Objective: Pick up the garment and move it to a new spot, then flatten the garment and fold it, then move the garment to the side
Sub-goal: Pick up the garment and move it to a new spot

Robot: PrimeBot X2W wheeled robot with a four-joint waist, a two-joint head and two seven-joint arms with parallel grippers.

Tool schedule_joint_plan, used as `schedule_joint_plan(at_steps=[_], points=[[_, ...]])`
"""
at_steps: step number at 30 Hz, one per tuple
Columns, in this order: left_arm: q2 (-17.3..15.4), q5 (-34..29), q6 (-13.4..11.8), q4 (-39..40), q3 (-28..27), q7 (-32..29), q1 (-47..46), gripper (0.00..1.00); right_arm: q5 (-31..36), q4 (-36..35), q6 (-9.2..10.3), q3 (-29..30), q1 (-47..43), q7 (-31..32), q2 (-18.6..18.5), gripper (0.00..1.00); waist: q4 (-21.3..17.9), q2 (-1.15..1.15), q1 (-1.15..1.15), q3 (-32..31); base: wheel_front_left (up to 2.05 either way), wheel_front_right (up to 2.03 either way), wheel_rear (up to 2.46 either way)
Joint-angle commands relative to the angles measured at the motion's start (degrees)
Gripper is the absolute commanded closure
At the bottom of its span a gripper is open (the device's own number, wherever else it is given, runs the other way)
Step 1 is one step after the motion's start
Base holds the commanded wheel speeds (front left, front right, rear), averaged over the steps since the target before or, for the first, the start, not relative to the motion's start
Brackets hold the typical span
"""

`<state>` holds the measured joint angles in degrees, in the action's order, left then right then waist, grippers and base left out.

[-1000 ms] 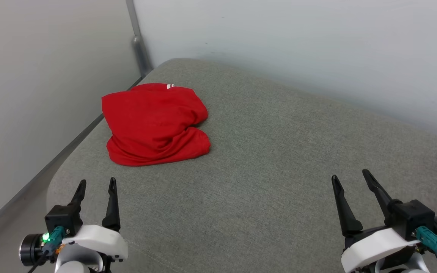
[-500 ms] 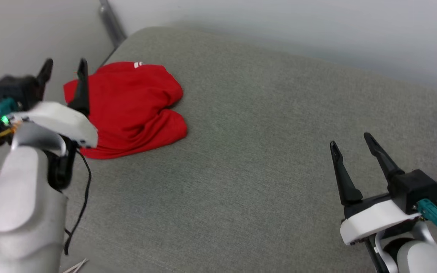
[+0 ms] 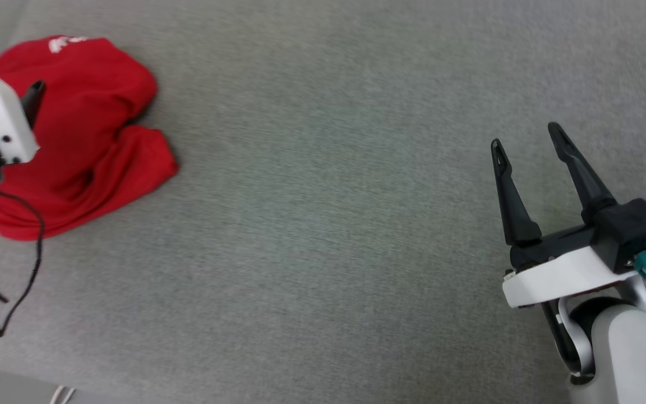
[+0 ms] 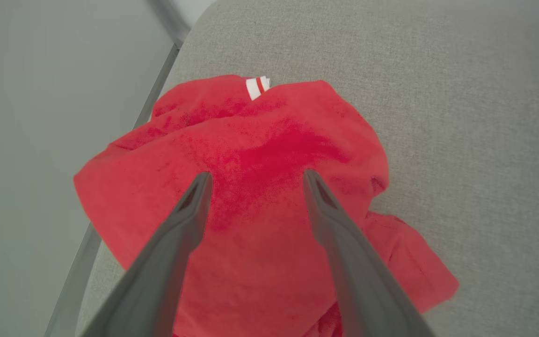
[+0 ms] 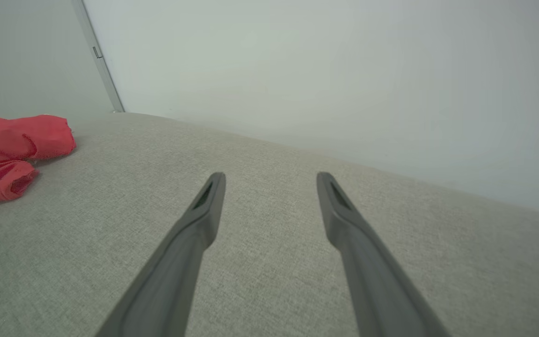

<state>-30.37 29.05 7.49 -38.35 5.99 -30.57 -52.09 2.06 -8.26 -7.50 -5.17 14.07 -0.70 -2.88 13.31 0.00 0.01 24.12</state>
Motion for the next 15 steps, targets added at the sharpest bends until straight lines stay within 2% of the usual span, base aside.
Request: schedule_joint_plan(at_steps=[1, 6, 8, 13, 14, 15], points=[[-1.55, 1.40, -0.05, -0.80, 0.48, -1.13, 0.11, 0.00, -0.31, 0.24, 0.02, 0.04, 1.34, -0.64, 0.01, 0.00, -3.94, 0.00, -0.01, 4.08, 0.00, 0.00, 0.00], [-3.65, 7.44, -0.03, -5.84, 0.79, -6.96, 2.51, 0.00, -0.85, 1.00, 0.02, 0.45, 2.45, -1.53, 0.02, 0.00, -5.25, 0.00, -0.01, 5.99, 0.00, 0.00, 0.00], [-3.97, 8.66, -0.03, -7.56, 0.70, -7.45, 3.32, 0.00, -0.99, 1.34, 0.02, 0.28, 2.78, -1.91, 0.02, 0.00, -5.58, 0.00, -0.01, 6.38, 0.00, 0.00, 0.00], [-0.73, 12.07, -0.06, -13.78, 0.88, -12.44, 6.70, 0.00, -1.22, 1.99, 0.02, 0.08, 3.29, -2.03, 0.02, 0.00, -5.80, 0.00, -0.01, 6.60, 0.00, 0.00, 0.00], [-0.38, 12.29, -0.05, -14.30, 0.90, -12.80, 6.79, 0.24, -1.21, 2.05, 0.02, 0.10, 3.52, -1.97, 0.02, 0.00, -5.77, 0.00, -0.01, 6.58, 0.00, 0.00, 0.00], [-0.43, 12.01, -0.06, -14.21, 1.06, -11.81, 6.68, 0.87, -1.13, 2.10, 0.02, -0.01, 3.77, -1.94, 0.02, 0.00, -5.73, 0.00, -0.01, 6.50, 0.00, 0.00, 0.00]])
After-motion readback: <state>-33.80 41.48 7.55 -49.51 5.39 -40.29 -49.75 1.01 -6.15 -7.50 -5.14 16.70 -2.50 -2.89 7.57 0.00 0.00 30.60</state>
